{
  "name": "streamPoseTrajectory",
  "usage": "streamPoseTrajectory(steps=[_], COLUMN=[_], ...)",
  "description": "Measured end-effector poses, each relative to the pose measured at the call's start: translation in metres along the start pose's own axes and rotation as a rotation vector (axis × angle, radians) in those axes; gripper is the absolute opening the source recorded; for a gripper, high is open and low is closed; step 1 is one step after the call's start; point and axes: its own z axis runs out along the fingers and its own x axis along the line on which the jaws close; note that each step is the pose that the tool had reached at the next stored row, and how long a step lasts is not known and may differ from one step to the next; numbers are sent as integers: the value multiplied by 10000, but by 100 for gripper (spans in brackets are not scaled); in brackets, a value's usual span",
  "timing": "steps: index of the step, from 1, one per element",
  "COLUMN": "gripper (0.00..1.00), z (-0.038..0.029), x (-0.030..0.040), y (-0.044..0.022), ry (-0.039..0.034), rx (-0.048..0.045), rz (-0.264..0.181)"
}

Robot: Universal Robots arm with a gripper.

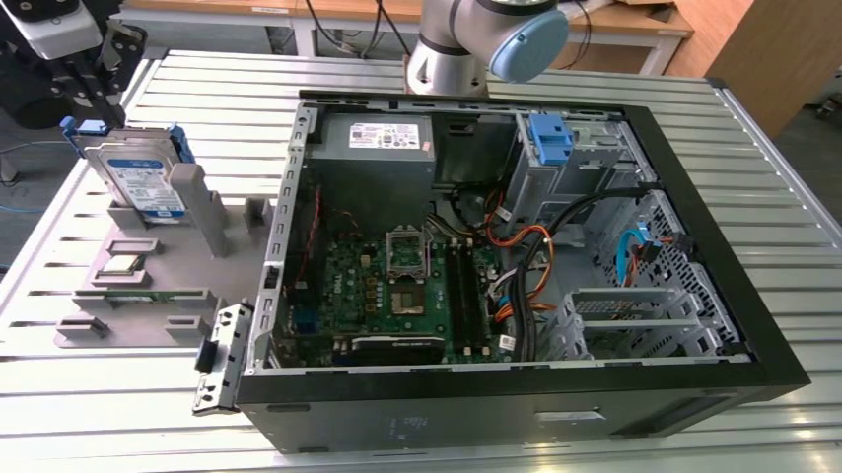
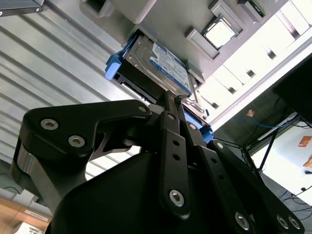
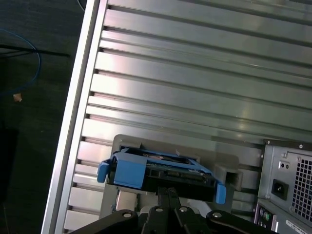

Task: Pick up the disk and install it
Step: 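Pick up the disk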

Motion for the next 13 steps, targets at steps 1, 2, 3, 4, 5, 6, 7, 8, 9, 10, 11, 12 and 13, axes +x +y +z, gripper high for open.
streamPoseTrajectory(steps=[1,2,3,4,5,6,7,8,9,10,11,12,13], gripper=[10,10,10,10,10,10,10,10,10,10,10,10,10], z=[0,0,0,0,0,0,0,1,0,1,0,1,1], x=[0,0,0,0,0,0,0,0,0,0,0,0,0], y=[0,0,0,0,0,0,0,0,0,0,0,0,0], ry=[2,3,3,5,7,8,9,10,11,12,13,15,17], rx=[0,-1,-2,-3,-3,-4,-5,-6,-6,-7,-8,-10,-11], rz=[-24,-48,-72,-94,-119,-150,-184,-221,-260,-300,-342,-397,-452])
